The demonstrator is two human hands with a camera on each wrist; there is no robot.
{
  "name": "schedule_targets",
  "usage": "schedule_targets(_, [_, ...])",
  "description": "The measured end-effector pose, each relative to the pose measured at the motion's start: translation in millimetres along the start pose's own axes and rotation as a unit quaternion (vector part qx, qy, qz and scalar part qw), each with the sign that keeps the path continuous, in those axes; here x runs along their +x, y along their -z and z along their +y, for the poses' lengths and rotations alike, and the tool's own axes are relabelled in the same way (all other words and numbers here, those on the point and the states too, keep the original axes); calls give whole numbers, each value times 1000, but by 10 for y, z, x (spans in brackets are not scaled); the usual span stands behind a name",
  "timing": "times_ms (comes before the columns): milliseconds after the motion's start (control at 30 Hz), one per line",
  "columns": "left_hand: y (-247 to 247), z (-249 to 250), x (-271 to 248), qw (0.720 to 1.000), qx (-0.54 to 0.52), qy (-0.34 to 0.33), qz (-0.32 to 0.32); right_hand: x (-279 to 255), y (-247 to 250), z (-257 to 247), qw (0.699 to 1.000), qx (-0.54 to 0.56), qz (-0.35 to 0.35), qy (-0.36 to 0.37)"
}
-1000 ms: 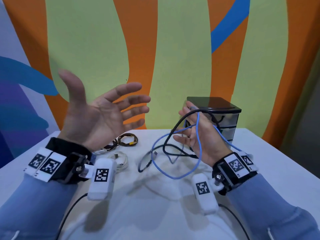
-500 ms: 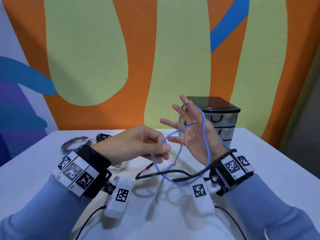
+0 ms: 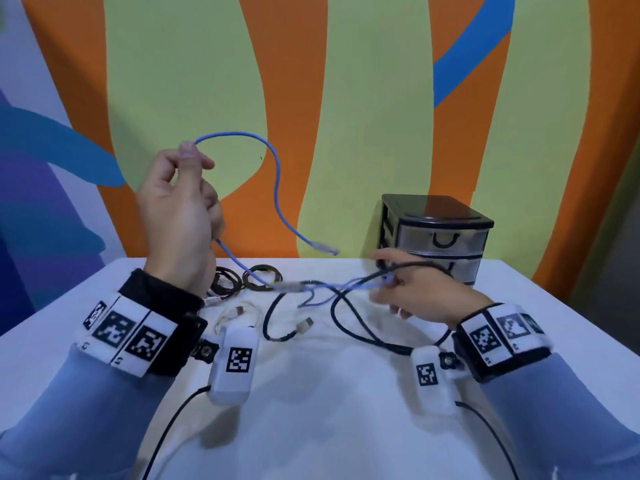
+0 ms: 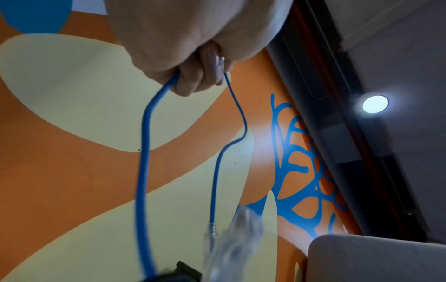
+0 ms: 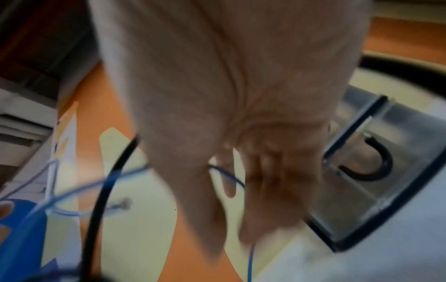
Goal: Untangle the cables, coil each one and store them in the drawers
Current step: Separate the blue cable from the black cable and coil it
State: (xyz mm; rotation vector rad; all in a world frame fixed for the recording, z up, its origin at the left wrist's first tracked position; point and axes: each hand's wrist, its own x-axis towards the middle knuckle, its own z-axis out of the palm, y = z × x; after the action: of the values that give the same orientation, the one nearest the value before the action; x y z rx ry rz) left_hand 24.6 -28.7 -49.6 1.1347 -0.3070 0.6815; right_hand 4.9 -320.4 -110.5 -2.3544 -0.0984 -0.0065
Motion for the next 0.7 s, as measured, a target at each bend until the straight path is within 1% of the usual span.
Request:
schedule_targets(67, [-18, -13, -10, 1000, -5, 22, 7, -103, 35, -73, 992, -52, -117, -16])
schedule_targets(100, [-28, -11, -16, 999, -13, 34, 10, -165, 55, -116, 985, -77, -154, -18])
schedule_targets(133, [-34, -3, -20, 999, -25, 46, 13, -215, 78, -140, 981, -90, -170, -19])
schedule_targets(167, [-37, 9, -18, 998, -38, 57, 16, -237, 94, -157, 982, -89, -167, -17])
schedule_targets(233, [-39, 24, -8, 993, -68, 90, 20, -279, 58, -247, 992, -65, -104, 16])
schedule_targets(300, [-56, 30, -12, 981, -124, 150, 7, -193, -43, -271, 997, -60, 10, 42])
schedule_targets(367, [-81, 22, -35, 957, -190, 217, -23, -62, -146, -243, 991, -32, 128, 35])
schedule_targets(400, [-100, 18, -48, 948, -207, 238, -39, -26, -179, -222, 987, -9, 158, 33])
schedule_targets(433, [-119, 15, -61, 944, -212, 249, -54, -10, -197, -197, 986, 15, 161, 33])
schedule_targets(467, [-133, 16, -75, 943, -208, 252, -68, -22, -206, -200, 989, 40, 140, 39])
schedule_targets(500, [-144, 9, -89, 946, -193, 250, -80, -50, -206, -226, 990, 73, 104, 54])
schedule_targets(533, [-155, 11, -103, 954, -154, 240, -95, -93, -206, -280, 987, 118, 68, 82])
schedule_targets(567, [-160, 8, -120, 966, -78, 219, -115, -130, -217, -337, 979, 163, 39, 117])
schedule_targets(600, [-158, 1, -141, 972, 28, 186, -142, -163, -236, -401, 965, 209, 30, 154])
schedule_targets(633, [-156, -4, -169, 966, 123, 147, -174, -192, -265, -468, 952, 239, 34, 189])
schedule_targets(667, [-155, 1, -204, 955, 178, 114, -208, -212, -298, -525, 943, 250, 35, 217])
schedule_targets(700, [-162, 11, -241, 946, 192, 94, -242, -214, -341, -560, 937, 256, 17, 240])
